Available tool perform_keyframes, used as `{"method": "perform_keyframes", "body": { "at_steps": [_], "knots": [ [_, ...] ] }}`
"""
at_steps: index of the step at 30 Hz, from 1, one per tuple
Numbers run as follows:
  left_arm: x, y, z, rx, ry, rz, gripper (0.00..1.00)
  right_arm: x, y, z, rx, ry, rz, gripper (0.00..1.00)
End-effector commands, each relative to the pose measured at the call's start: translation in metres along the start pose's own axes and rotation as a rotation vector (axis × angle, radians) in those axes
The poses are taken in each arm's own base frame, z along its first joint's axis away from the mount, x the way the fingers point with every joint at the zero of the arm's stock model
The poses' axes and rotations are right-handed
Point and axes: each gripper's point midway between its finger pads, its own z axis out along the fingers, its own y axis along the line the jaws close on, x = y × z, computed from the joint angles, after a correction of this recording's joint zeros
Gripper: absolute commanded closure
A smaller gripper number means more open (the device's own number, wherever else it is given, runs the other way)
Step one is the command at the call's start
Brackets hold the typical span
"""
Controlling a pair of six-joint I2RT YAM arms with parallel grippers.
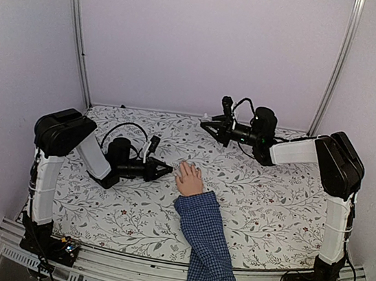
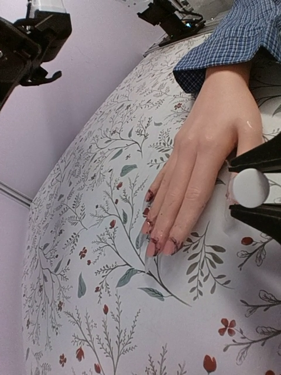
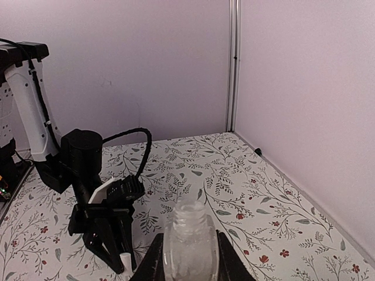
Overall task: Paint the nails
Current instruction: Paint the nail polish on the nail.
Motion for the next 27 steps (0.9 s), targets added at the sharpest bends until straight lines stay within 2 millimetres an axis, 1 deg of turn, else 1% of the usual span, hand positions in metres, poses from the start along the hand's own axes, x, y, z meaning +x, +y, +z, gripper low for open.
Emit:
{"method": "perform_keyframes", "body": {
  "at_steps": [1,14,27],
  "knots": [
    [0.0044,0.0072,0.0028,-0.013,0.010,-0.003,1.00,0.0066,-0.0010,0.0002,0.004,0.004,-0.006,1.00],
    [0.0098,0.0110,0.0043,-0.021,0.028,-0.011,1.00,0.0067,-0.0008,0.0000,0.004,0.006,-0.009,1.00],
    [0.0085,0.0114,0.0061,-0.019,0.027,-0.008,1.00,0.0078,-0.0012,0.0001,0.007,0.008,-0.009,1.00]
  ]
}}
